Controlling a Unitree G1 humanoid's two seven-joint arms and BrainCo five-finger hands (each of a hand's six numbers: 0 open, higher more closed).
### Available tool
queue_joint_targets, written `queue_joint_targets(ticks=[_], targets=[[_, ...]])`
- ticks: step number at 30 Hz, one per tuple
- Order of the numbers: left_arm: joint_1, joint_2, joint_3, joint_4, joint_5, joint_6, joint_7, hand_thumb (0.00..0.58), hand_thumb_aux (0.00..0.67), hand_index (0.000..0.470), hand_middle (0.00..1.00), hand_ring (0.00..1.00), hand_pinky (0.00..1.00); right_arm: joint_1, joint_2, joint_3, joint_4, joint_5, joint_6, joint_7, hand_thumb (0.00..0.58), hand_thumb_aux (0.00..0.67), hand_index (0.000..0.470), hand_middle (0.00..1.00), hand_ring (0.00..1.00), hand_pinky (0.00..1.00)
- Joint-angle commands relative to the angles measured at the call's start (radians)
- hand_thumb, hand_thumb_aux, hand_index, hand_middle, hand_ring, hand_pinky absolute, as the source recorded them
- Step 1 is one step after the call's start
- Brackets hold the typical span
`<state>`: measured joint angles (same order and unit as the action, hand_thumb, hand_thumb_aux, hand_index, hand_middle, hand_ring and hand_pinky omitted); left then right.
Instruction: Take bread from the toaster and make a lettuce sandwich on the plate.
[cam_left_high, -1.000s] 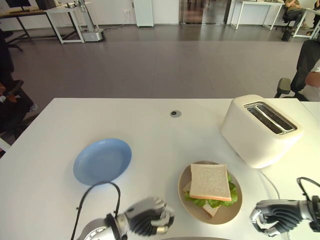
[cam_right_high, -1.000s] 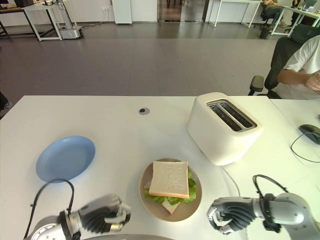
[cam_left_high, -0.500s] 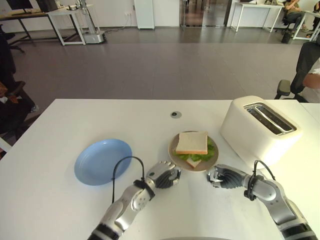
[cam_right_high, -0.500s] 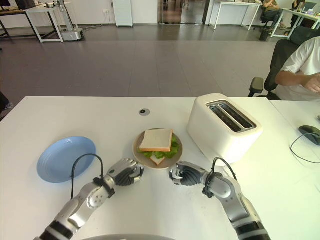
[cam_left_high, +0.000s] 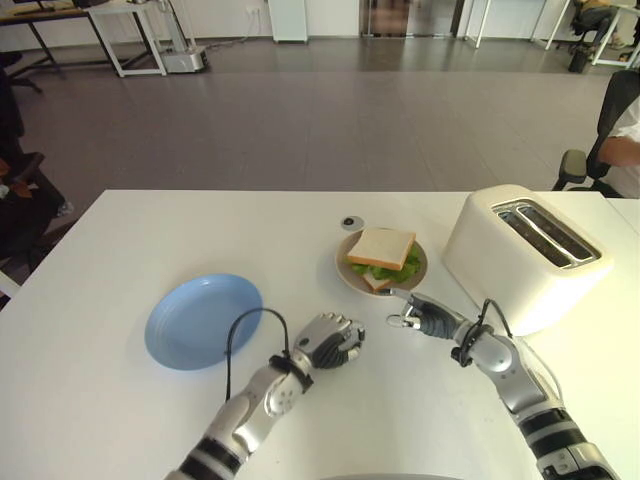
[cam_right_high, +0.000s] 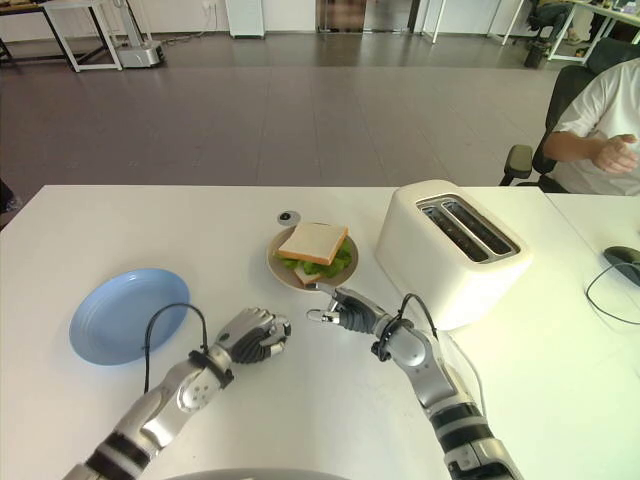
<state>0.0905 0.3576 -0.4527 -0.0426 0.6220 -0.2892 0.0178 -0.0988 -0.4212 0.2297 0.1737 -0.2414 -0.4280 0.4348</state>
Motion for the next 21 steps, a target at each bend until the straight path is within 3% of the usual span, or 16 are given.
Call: queue_joint_targets(ticks=[1,5,9,14,21], targets=[[0.197,-0.049,0.041,-0.208,-0.472,-0.107,-0.088,0.000,0.000,0.000,0.00,0.00,0.00,0.112,-0.014,-0.039,-0.140,0.295,-0.042,0.131,0.000,0.000,0.000,0.00,0.00,0.00],[0.200,-0.073,0.085,-0.180,-0.728,-0.210,-0.178,0.000,0.000,0.000,0.00,0.00,0.00,0.094,0.085,-0.080,-0.138,0.536,-0.009,0.170,0.000,0.000,0.000,0.00,0.00,0.00],[0.194,-0.112,0.126,-0.151,-0.961,-0.258,-0.303,0.000,0.000,0.000,0.00,0.00,0.00,0.101,0.153,-0.127,-0.121,0.655,0.020,0.184,0.000,0.000,0.000,0.00,0.00,0.00],[0.206,-0.139,0.185,-0.068,-0.896,-0.328,-0.343,0.000,0.000,0.000,0.00,0.00,0.00,0.127,0.184,-0.172,-0.112,0.620,0.071,0.113,0.000,0.000,0.000,0.00,0.00,0.00],[0.183,-0.179,0.364,-0.009,-0.783,-0.344,-0.223,0.000,0.000,0.000,0.00,0.00,0.00,0.153,0.150,-0.177,-0.141,0.621,0.077,0.200,0.000,0.000,0.000,0.00,0.00,0.00]])
